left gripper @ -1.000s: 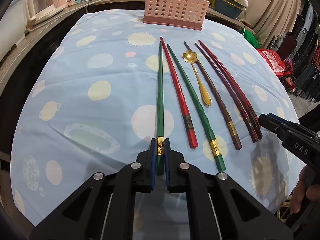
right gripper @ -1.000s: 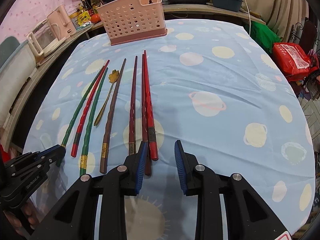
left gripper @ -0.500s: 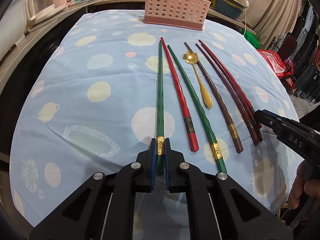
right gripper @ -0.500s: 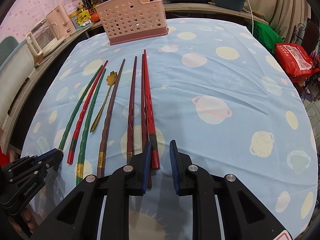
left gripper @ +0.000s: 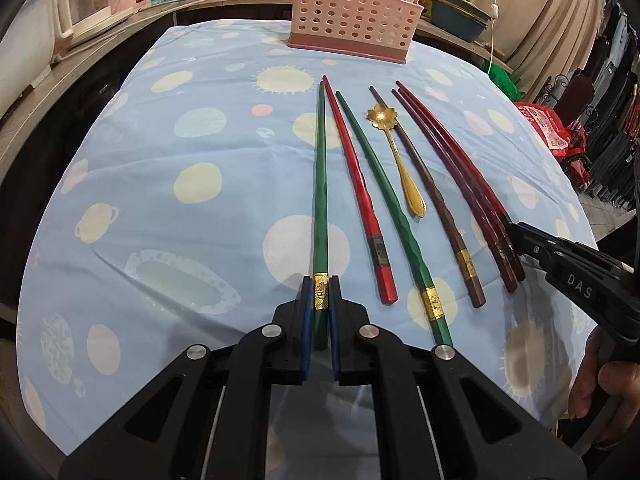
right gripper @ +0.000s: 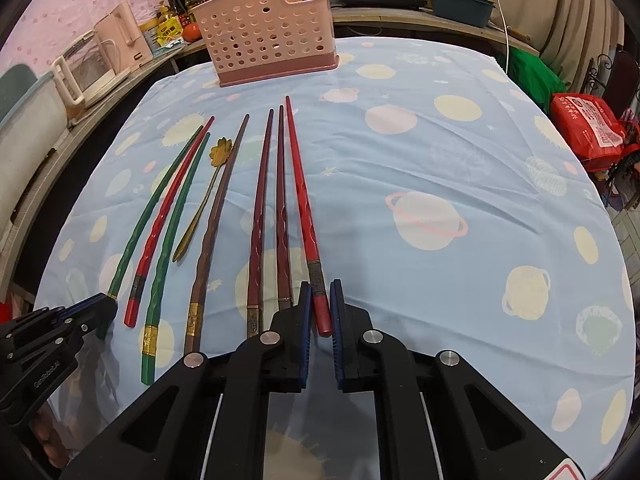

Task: Organize utensils
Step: 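Grasp a green chopstick with the left tool while the right tool grasps a red chopstick, then lift both chopsticks while both tools carry them over the pink holder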

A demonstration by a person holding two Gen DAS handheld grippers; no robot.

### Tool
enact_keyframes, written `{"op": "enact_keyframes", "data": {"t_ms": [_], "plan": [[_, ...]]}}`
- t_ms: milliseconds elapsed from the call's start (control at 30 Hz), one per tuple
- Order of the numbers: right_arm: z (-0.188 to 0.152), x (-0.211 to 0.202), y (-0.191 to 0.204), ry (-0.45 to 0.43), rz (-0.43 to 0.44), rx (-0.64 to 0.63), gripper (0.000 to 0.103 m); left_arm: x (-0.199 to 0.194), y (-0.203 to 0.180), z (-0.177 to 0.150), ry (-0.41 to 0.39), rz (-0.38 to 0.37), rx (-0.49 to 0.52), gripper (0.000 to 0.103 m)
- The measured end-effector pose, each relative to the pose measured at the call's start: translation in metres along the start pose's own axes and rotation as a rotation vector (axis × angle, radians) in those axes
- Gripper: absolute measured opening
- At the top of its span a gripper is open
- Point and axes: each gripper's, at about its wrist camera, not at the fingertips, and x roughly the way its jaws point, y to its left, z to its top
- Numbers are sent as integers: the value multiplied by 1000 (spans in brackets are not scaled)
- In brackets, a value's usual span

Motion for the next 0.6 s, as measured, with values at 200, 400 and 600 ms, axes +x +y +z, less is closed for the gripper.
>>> {"op": "enact_keyframes", "data": {"t_ms": [200, 400, 600], "plan": [[-2, -12, -1, -13, 18, 9, 7, -4, 1, -1, 7, -7, 1, 7], [0, -38, -4, -61, 37, 22, 7, -18, 1, -4, -6, -19, -11, 7], [10, -72, -7, -135, 64, 38, 7, -47, 2, 2, -60, -29, -25, 7]]}}
